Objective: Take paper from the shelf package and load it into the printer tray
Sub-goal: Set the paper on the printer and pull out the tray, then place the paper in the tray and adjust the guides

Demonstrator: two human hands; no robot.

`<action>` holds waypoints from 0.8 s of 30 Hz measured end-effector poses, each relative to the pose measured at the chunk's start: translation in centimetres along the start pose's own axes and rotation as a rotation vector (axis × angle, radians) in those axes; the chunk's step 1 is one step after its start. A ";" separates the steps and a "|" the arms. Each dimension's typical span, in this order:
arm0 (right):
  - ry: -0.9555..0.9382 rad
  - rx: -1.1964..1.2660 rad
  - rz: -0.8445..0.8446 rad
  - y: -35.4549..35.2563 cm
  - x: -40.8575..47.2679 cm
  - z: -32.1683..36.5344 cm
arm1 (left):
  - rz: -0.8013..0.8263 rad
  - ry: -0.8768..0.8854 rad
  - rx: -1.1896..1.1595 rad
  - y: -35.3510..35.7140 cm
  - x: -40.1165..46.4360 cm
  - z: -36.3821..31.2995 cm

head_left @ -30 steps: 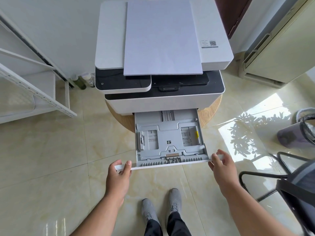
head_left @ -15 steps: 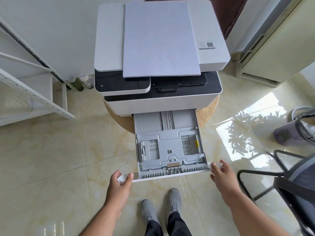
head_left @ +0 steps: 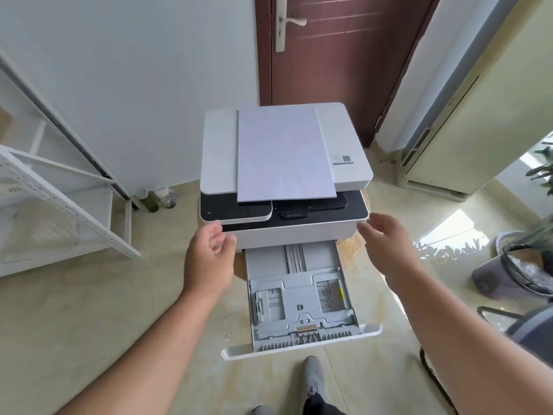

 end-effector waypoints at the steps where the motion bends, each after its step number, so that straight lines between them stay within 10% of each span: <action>1: 0.012 0.014 0.015 0.7 0.8 1.4 | 0.004 0.040 -0.007 0.5 0.9 -2.2; 13: 0.240 0.135 0.172 7.8 5.9 5.1 | 0.008 -0.207 0.136 5.7 6.8 -5.7; 24: 0.278 0.247 0.204 6.9 5.7 5.0 | 0.135 -0.514 -0.279 7.1 8.0 -6.0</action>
Point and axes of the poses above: each hand's wrist, its own x-axis towards the middle knuckle, its own y-axis out of the palm, z = x × y, the point moved 8 cm from there along x, towards the middle knuckle, and after that the axes turned 12 degrees about -z, right-handed, at the moved point
